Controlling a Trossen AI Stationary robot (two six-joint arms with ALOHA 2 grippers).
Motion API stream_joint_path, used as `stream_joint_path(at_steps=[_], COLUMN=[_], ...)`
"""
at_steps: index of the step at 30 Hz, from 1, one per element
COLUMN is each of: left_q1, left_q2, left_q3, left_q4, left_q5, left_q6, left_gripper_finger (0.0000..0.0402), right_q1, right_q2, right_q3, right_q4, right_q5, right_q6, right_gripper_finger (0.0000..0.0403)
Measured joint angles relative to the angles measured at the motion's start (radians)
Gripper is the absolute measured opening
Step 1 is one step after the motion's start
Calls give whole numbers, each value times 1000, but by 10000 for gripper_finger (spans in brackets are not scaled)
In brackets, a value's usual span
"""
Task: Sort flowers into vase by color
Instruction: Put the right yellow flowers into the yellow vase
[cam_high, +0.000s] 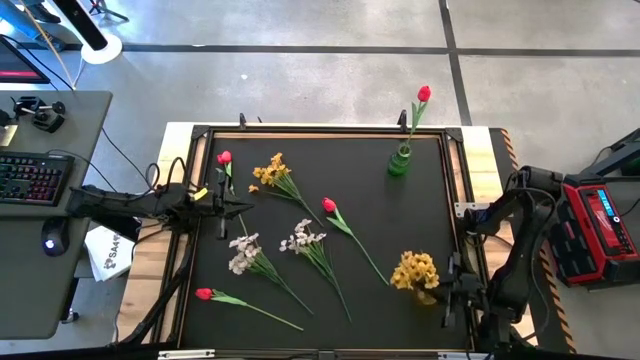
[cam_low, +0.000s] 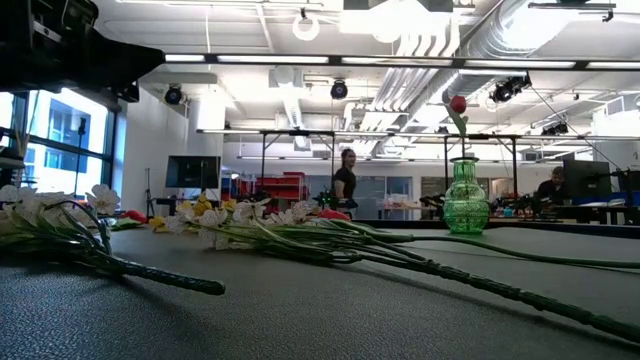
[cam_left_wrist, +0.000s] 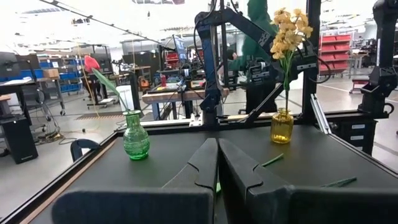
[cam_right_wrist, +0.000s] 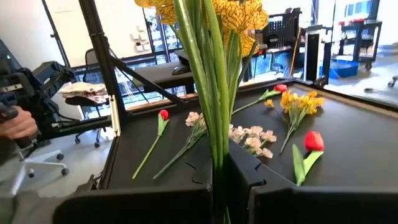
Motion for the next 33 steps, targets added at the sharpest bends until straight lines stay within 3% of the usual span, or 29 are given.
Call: stream_joint_path(at_steps=[5, 13, 17, 23, 33], left_q1=[0, 0, 0, 0, 0], left_q2=[0, 0, 0, 0, 0], left_q3=[0, 0, 0, 0, 0], left_q4=[0, -1, -1, 0, 0], left_q5=[0, 0, 0, 1, 1], left_q6=[0, 0, 0, -6, -8], left_gripper_finger=[0, 0, 0, 0, 0], right_q1=[0, 1, 1, 1, 1], right_q2=[0, 0, 0, -15, -116], right_q3=[0, 0, 0, 0, 0], right_q4=[-6, -12, -11, -12, -17], right_q5=[-30, -43, -79, -84, -197], right_q6=[20, 20, 19, 18, -9], right_gripper_finger=[26, 126, 157, 154, 126])
